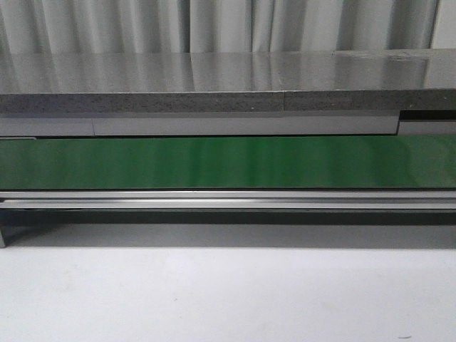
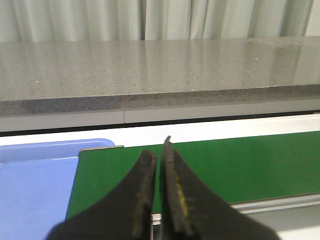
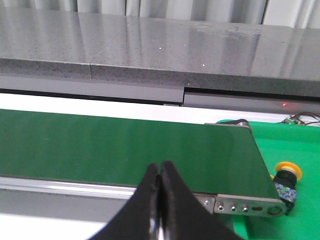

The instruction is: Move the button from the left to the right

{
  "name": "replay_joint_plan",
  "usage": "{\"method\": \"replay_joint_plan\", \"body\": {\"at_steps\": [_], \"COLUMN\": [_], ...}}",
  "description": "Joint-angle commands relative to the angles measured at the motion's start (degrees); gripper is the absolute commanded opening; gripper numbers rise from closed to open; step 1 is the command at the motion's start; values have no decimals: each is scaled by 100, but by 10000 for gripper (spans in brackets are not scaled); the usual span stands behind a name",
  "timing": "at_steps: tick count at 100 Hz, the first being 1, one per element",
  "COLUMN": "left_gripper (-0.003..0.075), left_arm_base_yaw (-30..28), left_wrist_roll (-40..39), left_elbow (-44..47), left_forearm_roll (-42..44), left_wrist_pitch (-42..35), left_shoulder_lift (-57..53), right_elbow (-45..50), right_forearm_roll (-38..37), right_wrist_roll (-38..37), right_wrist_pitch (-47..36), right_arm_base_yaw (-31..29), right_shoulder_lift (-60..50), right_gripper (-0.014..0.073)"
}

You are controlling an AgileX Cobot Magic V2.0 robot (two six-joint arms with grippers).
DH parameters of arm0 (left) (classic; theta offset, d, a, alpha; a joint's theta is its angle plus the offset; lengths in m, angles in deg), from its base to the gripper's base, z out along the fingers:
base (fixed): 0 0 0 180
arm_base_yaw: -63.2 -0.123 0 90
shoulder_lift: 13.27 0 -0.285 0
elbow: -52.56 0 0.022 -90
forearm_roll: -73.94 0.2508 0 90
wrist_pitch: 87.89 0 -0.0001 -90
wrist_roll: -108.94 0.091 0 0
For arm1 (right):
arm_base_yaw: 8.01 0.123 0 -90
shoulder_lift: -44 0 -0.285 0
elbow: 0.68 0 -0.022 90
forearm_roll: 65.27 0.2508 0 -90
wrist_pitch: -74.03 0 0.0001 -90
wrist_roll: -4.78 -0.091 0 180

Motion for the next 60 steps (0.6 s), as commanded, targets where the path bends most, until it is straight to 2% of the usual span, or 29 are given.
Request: {"method": "replay_joint_plan", "body": {"at_steps": [1, 30, 60], "left_gripper": [5, 5, 5], "left_arm_base_yaw": [45, 45, 45], "left_wrist_roll": [-23, -23, -23], "left_elbow": [-168, -168, -168], "left_forearm_roll": [-50, -50, -50], "left_wrist_pitch": [-501, -501, -501], "left_shoulder_lift": [61, 61, 61], "right_elbow": [151, 986, 981], "right_forearm_roll": [-82, -77, -77], "right_wrist_roll": [-20, -26, -26], "right_wrist_pitch": [-641, -820, -910], "right_arm_base_yaw": [1, 1, 1], "right_shoulder_lift": [-228, -928, -928], "right_gripper": [-68, -68, -68]}}
